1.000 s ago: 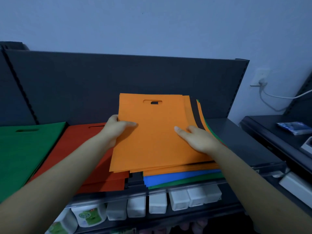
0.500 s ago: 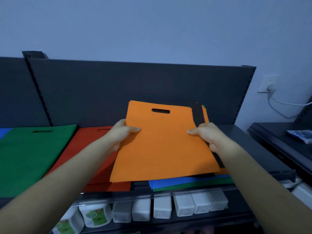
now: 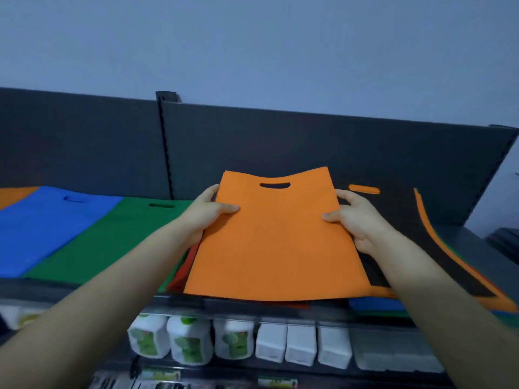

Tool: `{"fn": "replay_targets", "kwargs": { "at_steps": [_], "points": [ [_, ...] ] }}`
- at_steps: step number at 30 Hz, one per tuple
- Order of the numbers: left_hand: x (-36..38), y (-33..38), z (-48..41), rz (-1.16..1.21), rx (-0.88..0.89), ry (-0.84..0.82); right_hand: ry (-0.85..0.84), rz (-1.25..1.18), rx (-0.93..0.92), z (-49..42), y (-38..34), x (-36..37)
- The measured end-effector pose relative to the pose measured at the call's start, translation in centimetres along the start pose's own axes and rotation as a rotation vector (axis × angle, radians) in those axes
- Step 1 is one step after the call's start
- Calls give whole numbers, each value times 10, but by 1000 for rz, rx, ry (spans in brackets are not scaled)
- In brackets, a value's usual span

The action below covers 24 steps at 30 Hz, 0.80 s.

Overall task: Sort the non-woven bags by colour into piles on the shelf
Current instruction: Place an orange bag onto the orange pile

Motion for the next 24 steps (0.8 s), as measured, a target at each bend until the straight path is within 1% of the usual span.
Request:
{"fn": "replay_targets", "kwargs": {
  "at_steps": [5, 10, 15, 18, 24],
  "points": [
    [-108, -25, 15, -14, -52, 38, -28, 60, -27, 21, -3, 109],
    [-245, -55, 35, -40, -66, 78, -61, 60, -35, 43, -2, 239],
    [-372, -86, 55, -47, -89, 143, -138, 61, -59, 67, -1, 361],
    [-427, -98, 65, -47, -111, 177, -181, 92, -54, 73, -5, 419],
    [-510, -120, 71, -80, -122, 286, -273, 157, 13, 69, -3, 516]
  ]
}}
Point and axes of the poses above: each hand's wrist, its own z-axis away from the middle knuckle, its own x-axis out of the palm, y = z × x, the point moved 1 cm from there along -z, towards the middle knuckle, and after that the axes turned 8 degrees about -z, right-handed, at the moved point
